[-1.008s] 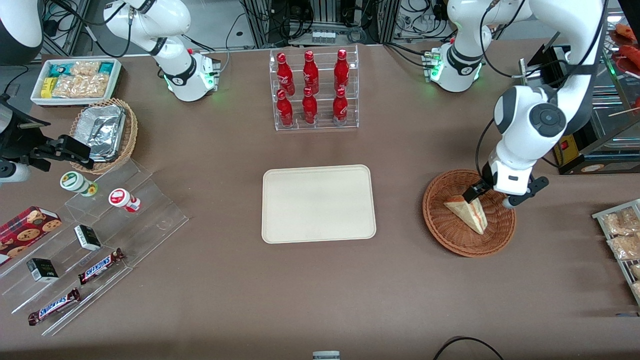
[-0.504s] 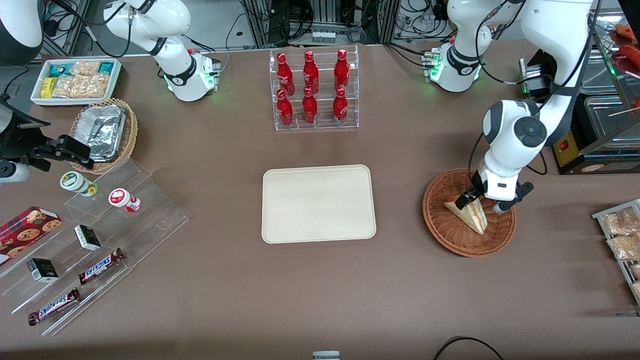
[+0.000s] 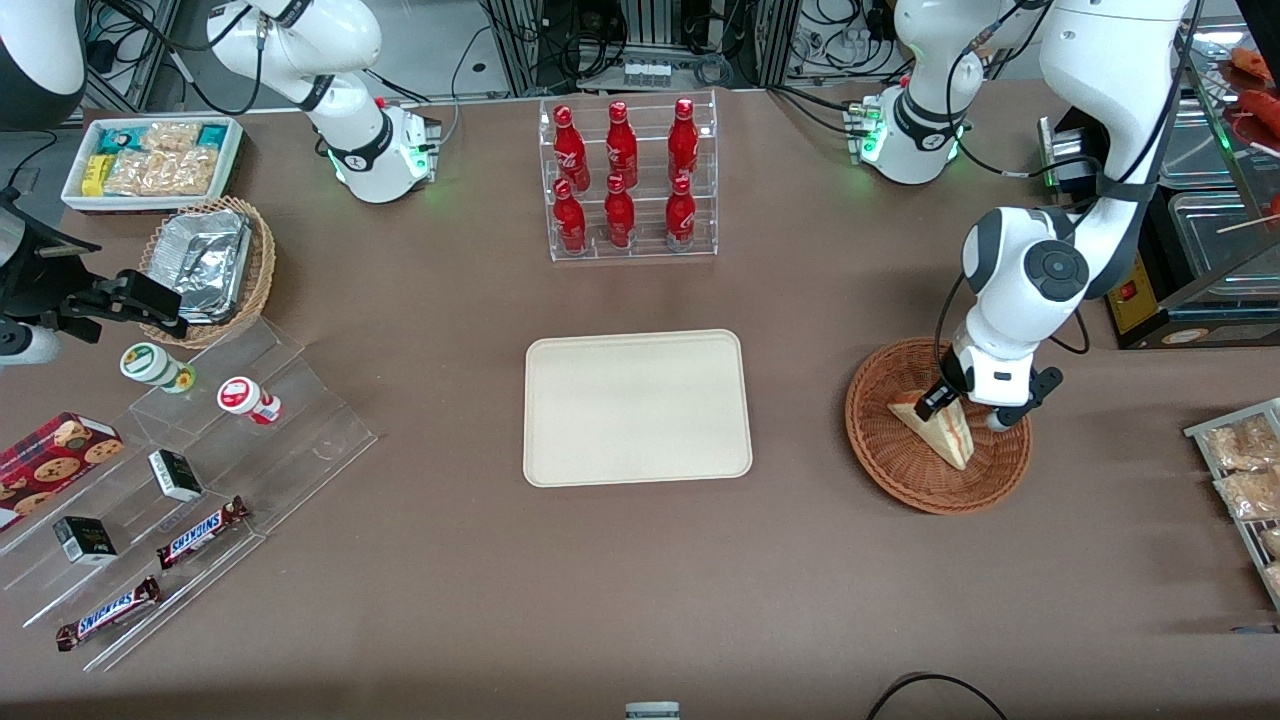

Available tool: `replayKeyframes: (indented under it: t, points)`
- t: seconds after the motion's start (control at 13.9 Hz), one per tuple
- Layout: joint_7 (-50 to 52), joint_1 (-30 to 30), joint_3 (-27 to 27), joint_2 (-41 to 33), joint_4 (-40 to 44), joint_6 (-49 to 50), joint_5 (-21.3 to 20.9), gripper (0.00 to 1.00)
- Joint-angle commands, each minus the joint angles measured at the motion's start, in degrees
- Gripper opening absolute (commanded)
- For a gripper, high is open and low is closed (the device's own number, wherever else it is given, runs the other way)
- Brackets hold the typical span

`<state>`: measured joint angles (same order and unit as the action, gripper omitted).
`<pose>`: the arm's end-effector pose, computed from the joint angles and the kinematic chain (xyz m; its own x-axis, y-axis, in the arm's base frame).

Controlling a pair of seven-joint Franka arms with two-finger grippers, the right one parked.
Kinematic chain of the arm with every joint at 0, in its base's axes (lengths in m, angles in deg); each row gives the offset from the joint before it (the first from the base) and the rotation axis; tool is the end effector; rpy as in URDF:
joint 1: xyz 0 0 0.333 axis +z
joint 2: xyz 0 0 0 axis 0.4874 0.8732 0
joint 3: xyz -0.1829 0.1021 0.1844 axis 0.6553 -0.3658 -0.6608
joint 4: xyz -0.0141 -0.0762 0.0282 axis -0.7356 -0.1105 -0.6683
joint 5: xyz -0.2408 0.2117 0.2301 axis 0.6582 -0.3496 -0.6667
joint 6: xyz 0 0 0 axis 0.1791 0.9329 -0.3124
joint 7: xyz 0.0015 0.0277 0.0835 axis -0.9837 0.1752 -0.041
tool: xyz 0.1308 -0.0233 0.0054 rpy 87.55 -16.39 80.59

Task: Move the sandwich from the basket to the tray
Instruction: 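Lower the open left gripper over the sandwich in the wicker basket, then close the left gripper on the wrapped sandwich and lift it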

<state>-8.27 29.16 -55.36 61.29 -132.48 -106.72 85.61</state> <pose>0.5252 -0.0732 0.1937 0.7893 0.6072 0.0915 0.5994 -0.7942 0.0996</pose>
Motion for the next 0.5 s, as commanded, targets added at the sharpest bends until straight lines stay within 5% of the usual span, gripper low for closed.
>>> replayKeyframes:
  t: [0.0,0.22,0.43]
  points:
    - [1.8,-0.4,0.1,-0.3,1.3,-0.2,-0.9,0.00]
    - [1.2,-0.6,0.1,-4.4,4.3,7.8,-1.0,0.00]
    - [0.8,-0.7,3.1,-6.9,14.9,26.7,-1.1,0.00]
